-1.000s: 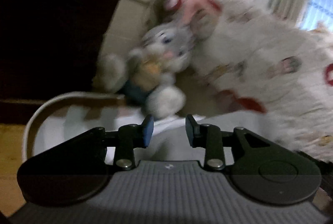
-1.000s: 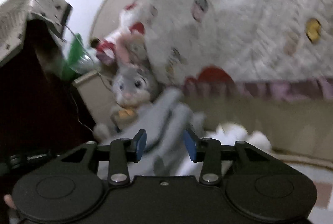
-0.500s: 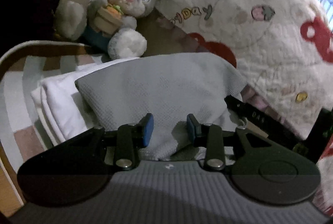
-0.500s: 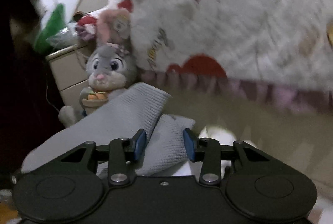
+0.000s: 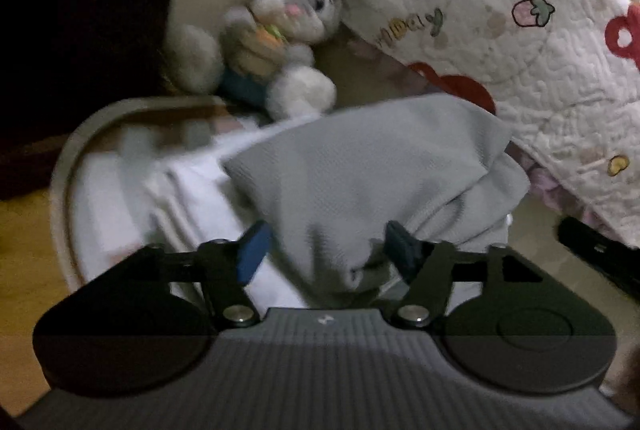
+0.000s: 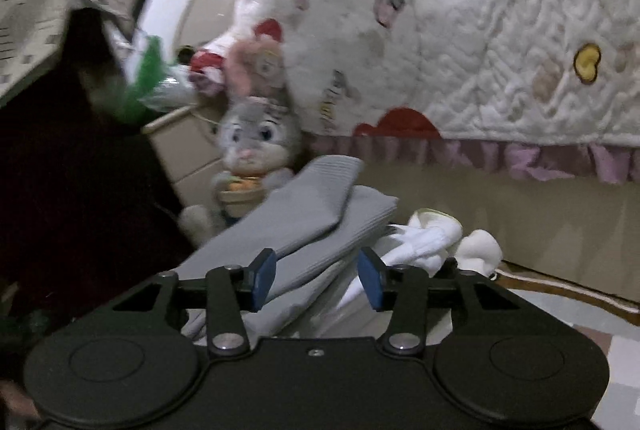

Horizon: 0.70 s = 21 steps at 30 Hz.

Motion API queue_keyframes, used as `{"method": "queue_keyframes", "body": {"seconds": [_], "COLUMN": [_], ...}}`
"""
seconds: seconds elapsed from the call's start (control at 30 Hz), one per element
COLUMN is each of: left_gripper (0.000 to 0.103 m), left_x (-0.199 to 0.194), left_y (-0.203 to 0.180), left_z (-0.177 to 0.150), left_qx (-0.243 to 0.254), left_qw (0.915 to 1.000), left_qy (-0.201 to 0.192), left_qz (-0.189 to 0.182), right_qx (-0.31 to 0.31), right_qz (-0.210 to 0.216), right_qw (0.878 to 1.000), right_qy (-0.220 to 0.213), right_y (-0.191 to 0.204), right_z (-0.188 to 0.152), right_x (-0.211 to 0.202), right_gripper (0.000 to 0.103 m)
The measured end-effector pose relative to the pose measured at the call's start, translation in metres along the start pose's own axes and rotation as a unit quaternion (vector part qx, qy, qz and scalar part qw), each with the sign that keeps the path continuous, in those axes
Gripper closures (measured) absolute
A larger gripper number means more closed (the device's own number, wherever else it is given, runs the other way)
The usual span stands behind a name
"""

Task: Fold clothes

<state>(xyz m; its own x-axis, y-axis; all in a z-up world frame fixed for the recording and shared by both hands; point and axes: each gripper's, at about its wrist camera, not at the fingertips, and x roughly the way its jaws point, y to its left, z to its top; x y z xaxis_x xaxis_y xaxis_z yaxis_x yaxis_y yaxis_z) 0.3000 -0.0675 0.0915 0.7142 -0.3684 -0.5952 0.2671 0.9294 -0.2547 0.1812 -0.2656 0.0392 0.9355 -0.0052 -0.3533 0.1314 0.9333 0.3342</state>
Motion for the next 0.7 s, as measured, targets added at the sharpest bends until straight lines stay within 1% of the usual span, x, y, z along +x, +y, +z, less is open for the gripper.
{"method": "queue_keyframes", "body": {"seconds": [0.03, 0.07, 0.1, 0.17, 0.23, 0.3, 0.33, 0.37, 0.4, 0.47, 0.53, 0.6, 0.7], "left_gripper": [0.032, 0.027, 0.018, 0.009, 0.009, 0.009, 0.007, 0.002, 0.001, 0.001, 0.001, 0.0, 0.0], "left_x": [-0.011, -0.022, -0.032, -0.052, -0.065, -0.076, -0.082, -0.088, -0.094, -0.103, -0.116, -0.127, -0.134], "left_y": [-0.005, -0.009, -0.014, -0.021, -0.029, -0.04, -0.046, -0.053, -0.058, -0.064, -0.072, -0.08, -0.085], "left_z": [-0.003, -0.007, -0.01, -0.025, -0.035, -0.04, -0.044, -0.048, -0.054, -0.064, -0.073, -0.083, -0.097], "left_qx": [0.013, 0.026, 0.038, 0.051, 0.059, 0.073, 0.084, 0.094, 0.104, 0.11, 0.115, 0.128, 0.138], "left_qw": [0.9999, 0.9995, 0.9988, 0.998, 0.9976, 0.9963, 0.9954, 0.9943, 0.9934, 0.9936, 0.9928, 0.9907, 0.9892], "left_qy": [-0.005, -0.01, -0.014, -0.022, -0.019, -0.021, -0.023, -0.026, -0.026, -0.011, -0.015, -0.024, -0.02], "left_qz": [0.009, 0.019, 0.028, 0.03, 0.031, 0.039, 0.04, 0.042, 0.04, 0.026, 0.031, 0.04, 0.047], "right_qx": [-0.005, -0.01, -0.015, -0.025, -0.036, -0.056, -0.064, -0.068, -0.073, -0.077, -0.08, -0.083, -0.084], "right_qz": [0.006, 0.013, 0.021, 0.029, 0.033, 0.023, 0.019, 0.016, 0.012, 0.017, 0.018, 0.011, -0.013], "right_qw": [1.0, 1.0, 1.0, 0.999, 0.999, 0.998, 0.998, 0.998, 0.997, 0.997, 0.997, 0.997, 0.996], "right_qy": [0.0, 0.001, 0.002, 0.005, 0.009, 0.008, 0.007, 0.006, 0.005, 0.002, 0.0, -0.001, -0.004], "right_y": [0.003, 0.007, 0.01, 0.015, 0.02, 0.026, 0.029, 0.031, 0.032, 0.034, 0.034, 0.034, 0.032], "right_z": [-0.002, -0.004, -0.006, -0.013, -0.019, -0.027, -0.03, -0.034, -0.038, -0.045, -0.052, -0.058, -0.068], "right_x": [-0.01, -0.019, -0.028, -0.044, -0.059, -0.074, -0.082, -0.09, -0.098, -0.115, -0.129, -0.14, -0.15], "right_gripper": [0.052, 0.051, 0.049, 0.041, 0.039, 0.035, 0.035, 0.035, 0.035, 0.036, 0.035, 0.033, 0.023]}}
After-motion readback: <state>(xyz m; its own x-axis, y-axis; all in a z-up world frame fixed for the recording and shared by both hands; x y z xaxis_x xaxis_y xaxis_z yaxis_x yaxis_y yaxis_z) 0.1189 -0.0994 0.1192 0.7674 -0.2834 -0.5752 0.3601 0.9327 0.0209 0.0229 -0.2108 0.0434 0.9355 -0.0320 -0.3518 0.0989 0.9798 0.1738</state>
